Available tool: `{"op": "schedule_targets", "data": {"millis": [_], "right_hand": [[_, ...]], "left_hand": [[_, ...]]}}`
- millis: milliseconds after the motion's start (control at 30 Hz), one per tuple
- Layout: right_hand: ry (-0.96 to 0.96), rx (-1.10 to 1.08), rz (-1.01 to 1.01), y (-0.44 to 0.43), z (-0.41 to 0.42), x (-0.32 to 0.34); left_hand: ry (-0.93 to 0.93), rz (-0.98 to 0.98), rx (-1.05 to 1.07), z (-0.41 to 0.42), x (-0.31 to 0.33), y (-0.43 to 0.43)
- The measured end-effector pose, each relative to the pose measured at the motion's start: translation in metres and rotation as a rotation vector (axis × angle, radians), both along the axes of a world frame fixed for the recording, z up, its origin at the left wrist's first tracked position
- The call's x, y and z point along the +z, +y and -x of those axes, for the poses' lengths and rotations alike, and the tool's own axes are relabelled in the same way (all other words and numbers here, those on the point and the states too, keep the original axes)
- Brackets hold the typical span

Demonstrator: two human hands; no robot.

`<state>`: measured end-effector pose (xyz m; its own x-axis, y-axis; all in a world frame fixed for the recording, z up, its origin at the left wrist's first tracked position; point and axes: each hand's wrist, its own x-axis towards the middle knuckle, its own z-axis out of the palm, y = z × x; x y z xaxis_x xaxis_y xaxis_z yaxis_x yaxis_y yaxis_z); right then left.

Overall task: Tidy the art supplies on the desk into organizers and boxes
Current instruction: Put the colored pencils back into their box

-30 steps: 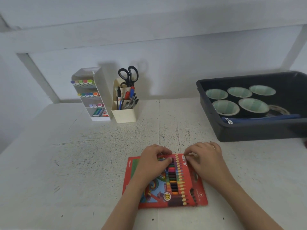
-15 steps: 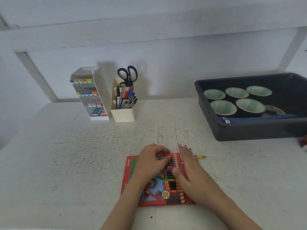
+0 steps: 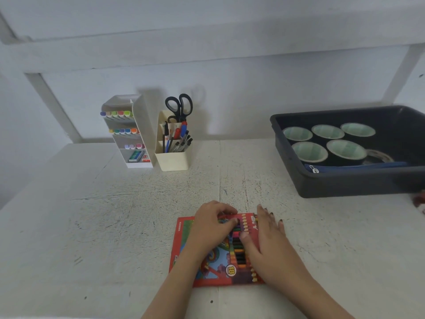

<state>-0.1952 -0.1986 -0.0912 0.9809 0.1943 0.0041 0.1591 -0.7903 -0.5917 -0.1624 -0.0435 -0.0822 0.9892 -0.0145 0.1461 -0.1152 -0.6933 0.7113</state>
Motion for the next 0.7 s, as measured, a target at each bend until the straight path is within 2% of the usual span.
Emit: {"op": "schedule_targets", "data": {"millis": [133,267,333,700], "right_hand": [[0.000,0.095,-0.037,0.003,0.004,0.001],[-0.075,-0.052,0.006,0.001,0.008,0.001],[-0.053,-0.098,-0.001,0.002,0.010,0.001],[0.006,-0.059,-0.262,0.006,0.014,0.010]], "left_hand": [[-0.009,0.010,-0.001,0.001,0.001,0.000],[0.003,0.017,-0.002,0.001,0.001,0.000],[0.002,0.024,0.000,0.001,0.001,0.000],[0.000,0.015,-0.012,0.002,0.002,0.001]]}}
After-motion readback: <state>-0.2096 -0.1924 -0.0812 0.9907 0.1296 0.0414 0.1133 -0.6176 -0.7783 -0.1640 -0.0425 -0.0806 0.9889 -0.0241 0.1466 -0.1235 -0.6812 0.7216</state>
